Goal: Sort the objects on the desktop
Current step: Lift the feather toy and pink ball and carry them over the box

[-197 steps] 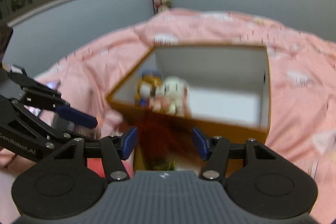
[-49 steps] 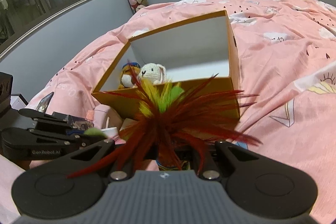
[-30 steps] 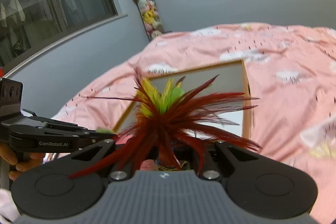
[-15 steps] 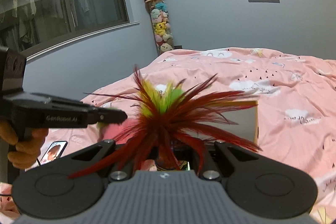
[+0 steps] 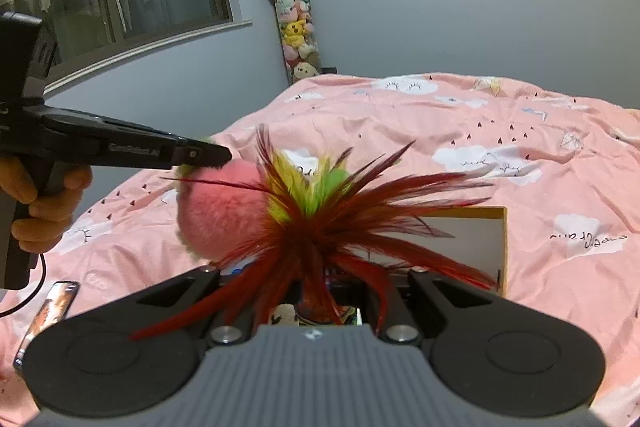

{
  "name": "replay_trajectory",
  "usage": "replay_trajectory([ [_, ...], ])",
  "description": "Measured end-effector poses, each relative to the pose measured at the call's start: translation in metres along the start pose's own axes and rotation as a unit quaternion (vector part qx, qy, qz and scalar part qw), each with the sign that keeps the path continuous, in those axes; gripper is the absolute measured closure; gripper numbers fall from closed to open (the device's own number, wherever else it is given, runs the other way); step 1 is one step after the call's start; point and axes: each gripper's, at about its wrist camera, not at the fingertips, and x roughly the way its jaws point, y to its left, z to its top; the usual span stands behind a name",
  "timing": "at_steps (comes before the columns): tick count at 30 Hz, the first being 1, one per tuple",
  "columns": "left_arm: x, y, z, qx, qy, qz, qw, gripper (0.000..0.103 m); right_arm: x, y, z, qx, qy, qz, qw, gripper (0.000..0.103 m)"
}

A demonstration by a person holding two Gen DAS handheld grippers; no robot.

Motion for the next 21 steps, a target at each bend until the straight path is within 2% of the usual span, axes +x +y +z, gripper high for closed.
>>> replay_trajectory([
  [8,0.055,0.014,-0.012,-0.009,0.050,0.012,0.9986,0.100,0.041,-0.008,0.005,0.000,0.030,-0.010,1.000,0.094],
  [15,0.081,0.020,-0.019,0.002,0.074,0.036,0.9966,0.100,0.069,-0.014,0.006,0.004,0.055,-0.012,0.998,0.094],
  [21,0.082,0.025,-0.022,-0.003,0.068,0.041,0.9968,0.100,0.094,-0.011,0.010,-0.004,0.069,-0.008,0.998,0.094],
])
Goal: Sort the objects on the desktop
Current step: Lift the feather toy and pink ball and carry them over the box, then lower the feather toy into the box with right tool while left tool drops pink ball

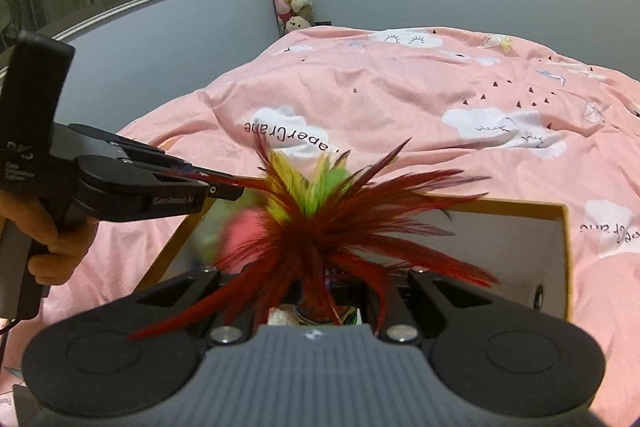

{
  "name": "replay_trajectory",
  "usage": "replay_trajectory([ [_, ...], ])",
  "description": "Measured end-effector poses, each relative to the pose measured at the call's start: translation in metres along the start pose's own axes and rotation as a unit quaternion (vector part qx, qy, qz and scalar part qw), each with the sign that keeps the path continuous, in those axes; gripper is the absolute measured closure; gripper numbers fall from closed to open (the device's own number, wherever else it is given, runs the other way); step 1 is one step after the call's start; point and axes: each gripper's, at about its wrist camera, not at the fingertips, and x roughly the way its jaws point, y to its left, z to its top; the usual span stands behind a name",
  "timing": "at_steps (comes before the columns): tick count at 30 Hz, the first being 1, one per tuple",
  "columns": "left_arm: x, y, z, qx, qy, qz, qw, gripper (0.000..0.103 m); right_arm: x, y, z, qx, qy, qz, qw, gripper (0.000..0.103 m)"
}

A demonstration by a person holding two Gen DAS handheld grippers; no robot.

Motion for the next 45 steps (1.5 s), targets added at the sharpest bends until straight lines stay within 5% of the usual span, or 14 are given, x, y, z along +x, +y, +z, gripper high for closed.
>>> replay_trajectory([
  [19,-0.046,-0.003,-0.046,-0.072,0.029,0.010,0.9969,0.087,0.056,0.010,0.006,-0.029,0.055,-0.019,0.998,0.093],
  [25,-0.056,-0.004,-0.055,-0.086,0.032,0.006,0.9958,0.082,0.056,0.009,0.003,-0.026,0.067,-0.023,0.997,0.085],
  [34,-0.072,-0.024,-0.070,-0.086,0.016,-0.001,0.9962,0.078,0.029,0.010,-0.001,-0.011,0.059,-0.011,0.998,0.073],
  [45,-0.108,-0.061,-0.085,-0.062,-0.045,-0.014,0.9969,0.067,-0.053,0.036,-0.022,-0.029,-0.009,-0.007,1.000,0.041],
])
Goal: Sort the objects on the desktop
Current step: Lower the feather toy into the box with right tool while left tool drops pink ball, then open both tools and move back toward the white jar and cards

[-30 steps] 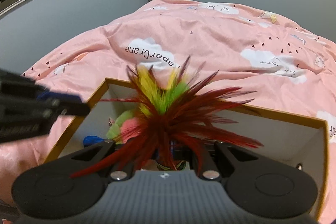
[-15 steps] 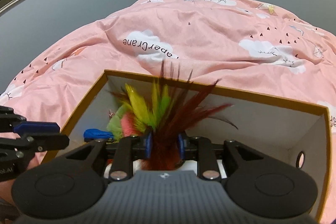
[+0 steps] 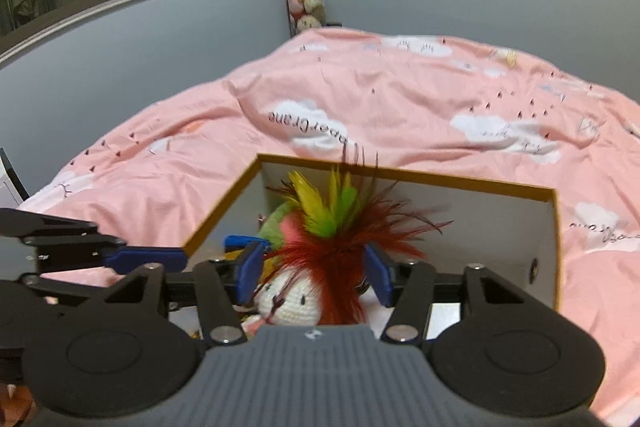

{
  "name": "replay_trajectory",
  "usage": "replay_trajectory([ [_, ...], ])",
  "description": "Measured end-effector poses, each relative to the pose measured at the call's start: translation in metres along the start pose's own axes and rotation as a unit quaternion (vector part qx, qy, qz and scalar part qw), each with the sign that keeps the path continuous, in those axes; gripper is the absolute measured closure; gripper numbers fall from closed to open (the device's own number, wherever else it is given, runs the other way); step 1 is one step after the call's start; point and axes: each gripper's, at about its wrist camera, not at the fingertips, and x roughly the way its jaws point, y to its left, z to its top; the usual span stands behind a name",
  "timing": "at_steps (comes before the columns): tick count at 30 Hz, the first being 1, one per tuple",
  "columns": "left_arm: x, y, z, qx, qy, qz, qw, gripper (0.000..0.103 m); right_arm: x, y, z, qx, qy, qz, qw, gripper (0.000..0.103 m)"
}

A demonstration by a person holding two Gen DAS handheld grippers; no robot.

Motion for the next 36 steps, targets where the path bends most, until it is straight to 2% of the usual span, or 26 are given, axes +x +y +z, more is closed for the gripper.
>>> replay_trajectory([
  [6,-0.017,-0.015,-0.007,0.023,-0.010,-0.011,0.9996,0.067,-0.044,0.008,-0.018,0.009,-0.046,-0.033,0.998,0.021],
  [9,-0.023,-0.022,-0.013,0.043,-0.005,-0.024,0.9988,0.067,-0.061,0.012,-0.030,0.017,-0.056,-0.060,0.996,0.021],
  [16,-0.032,-0.036,-0.030,0.067,0.001,-0.032,0.9972,0.067,-0.091,0.011,-0.060,0.043,-0.056,-0.071,0.995,0.021],
  [22,-0.041,-0.041,-0.044,0.088,0.021,-0.050,0.9946,0.067,-0.099,0.018,-0.087,0.033,-0.022,-0.075,0.996,0.021],
  [27,-0.053,-0.035,-0.059,0.084,0.040,-0.070,0.9932,0.067,-0.100,0.019,-0.103,0.061,0.008,-0.058,0.996,0.021],
  [36,-0.075,-0.024,-0.089,0.078,0.106,-0.085,0.9877,0.067,-0.093,0.030,-0.122,0.088,0.055,-0.035,0.994,0.023],
])
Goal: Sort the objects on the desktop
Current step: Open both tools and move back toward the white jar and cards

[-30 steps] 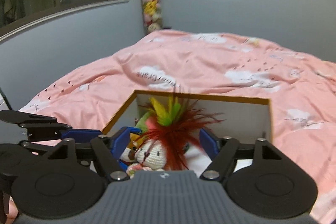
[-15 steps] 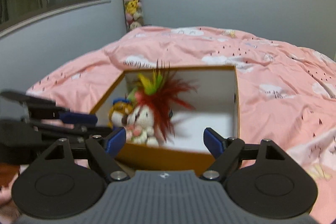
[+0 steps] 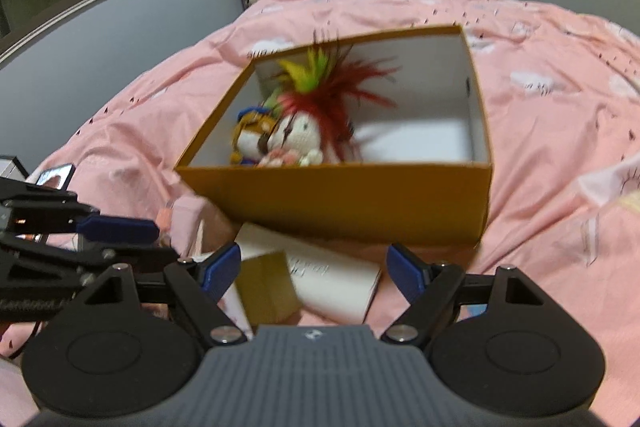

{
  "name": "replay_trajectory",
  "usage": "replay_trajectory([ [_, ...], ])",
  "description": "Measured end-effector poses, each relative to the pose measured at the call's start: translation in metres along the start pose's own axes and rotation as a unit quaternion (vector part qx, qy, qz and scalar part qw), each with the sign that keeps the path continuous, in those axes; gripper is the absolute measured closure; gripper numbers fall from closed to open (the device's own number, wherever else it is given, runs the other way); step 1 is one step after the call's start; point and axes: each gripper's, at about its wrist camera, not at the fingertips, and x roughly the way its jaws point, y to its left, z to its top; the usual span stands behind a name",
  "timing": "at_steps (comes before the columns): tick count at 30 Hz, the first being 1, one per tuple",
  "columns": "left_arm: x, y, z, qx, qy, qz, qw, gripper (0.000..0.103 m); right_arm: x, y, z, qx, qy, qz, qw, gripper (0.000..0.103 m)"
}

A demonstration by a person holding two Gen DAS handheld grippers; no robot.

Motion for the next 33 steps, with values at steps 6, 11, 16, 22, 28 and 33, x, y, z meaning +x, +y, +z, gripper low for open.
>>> replay_trajectory([
  [6,-0.007,0.005,-0.010,-0.014,0.025,0.032,0.9991,0.067,0.011,0.015,-0.018,-0.004,0.045,0.043,0.998,0.037],
  [11,-0.008,0.003,-0.014,-0.005,0.041,0.058,0.9975,0.067,0.022,0.022,-0.022,-0.018,0.071,0.071,0.995,0.039],
  [16,-0.014,0.008,-0.009,-0.005,0.023,0.095,0.9952,0.065,0.031,0.022,-0.021,-0.013,0.086,0.079,0.993,0.039],
  [22,-0.013,0.044,0.001,-0.055,0.054,0.134,0.9880,0.061,0.038,0.032,-0.015,-0.031,0.093,0.097,0.991,0.039],
  [28,-0.012,0.079,0.017,-0.080,0.094,0.104,0.9870,0.048,0.044,0.042,-0.008,-0.058,0.103,0.120,0.986,0.039],
  [33,-0.007,0.100,0.032,-0.098,0.131,0.098,0.9817,0.043,0.046,0.051,0.003,-0.081,0.101,0.152,0.980,0.039],
])
